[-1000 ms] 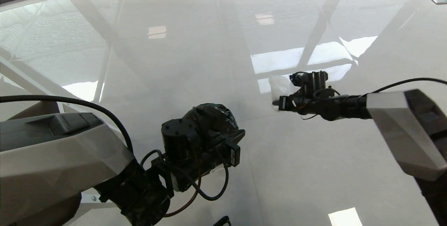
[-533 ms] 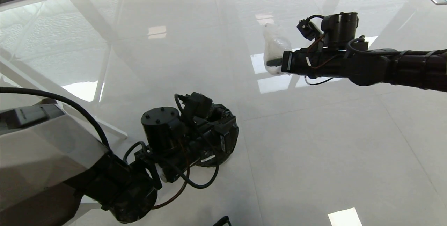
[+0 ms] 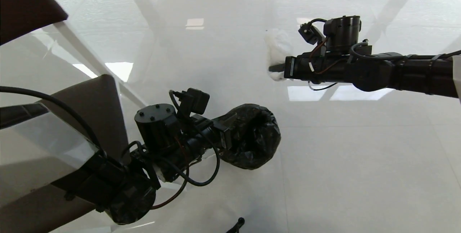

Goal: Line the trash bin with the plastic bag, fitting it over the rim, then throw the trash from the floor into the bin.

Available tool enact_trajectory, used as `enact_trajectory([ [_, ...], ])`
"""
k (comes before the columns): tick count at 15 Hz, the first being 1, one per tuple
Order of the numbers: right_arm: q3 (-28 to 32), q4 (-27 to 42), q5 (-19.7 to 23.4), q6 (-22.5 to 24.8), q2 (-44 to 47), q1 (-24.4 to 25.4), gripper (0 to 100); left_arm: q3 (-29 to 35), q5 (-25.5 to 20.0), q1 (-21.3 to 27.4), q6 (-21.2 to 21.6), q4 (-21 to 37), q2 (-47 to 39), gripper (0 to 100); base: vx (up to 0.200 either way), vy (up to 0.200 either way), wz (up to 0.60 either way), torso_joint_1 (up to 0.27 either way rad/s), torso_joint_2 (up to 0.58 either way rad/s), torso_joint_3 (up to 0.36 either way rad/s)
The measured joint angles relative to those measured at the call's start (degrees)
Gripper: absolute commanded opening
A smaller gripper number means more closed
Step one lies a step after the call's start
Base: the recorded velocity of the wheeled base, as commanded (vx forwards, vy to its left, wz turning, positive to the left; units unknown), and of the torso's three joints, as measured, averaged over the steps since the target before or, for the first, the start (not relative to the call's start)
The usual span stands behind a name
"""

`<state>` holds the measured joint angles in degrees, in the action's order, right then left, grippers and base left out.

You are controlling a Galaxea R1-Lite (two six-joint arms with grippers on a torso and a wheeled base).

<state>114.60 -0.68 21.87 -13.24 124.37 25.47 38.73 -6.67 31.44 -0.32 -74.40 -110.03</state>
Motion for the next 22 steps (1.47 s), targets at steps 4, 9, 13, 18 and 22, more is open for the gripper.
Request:
enact_trajectory([
  [4, 0.0, -3.12, 0.16, 2.4, 1.55, 0.46, 0, 0.05, 0.0, -0.57, 0.0, 0.0, 0.09, 0, 0.0, 0.0, 0.3, 0.002, 0.0, 0.001],
  [9, -6.84, -8.46, -3.12, 4.16, 2.08, 0.52, 0, 0.13, -0.04, -0.63, 0.07, 0.0, 0.05, 0, 0.0, 0.0, 0.0, 0.0, 0.0, 0.0],
  [13, -20.87, -9.02, -5.86, 5.5, -2.15, 1.29, 0, -0.04, 0.0, -0.6, 0.05, 0.01, -0.06, 0, 0.0, 0.0, 0.0, 0.0, 0.0, 0.0],
  [18, -32.28, -9.65, -9.36, 5.39, -7.01, 1.6, 0, -0.15, -0.02, -0.6, 0.0, 0.04, -0.27, 0, 0.0, 0.0, 0.0, 0.0, 0.0, 0.0],
  [22, -33.85, -9.72, -9.31, 5.25, -6.68, 0.55, 100, -0.01, 0.0, -0.6, -0.09, 0.04, -0.61, 0, 0.0, 0.0, 0.0, 0.0, 0.0, 0.0],
])
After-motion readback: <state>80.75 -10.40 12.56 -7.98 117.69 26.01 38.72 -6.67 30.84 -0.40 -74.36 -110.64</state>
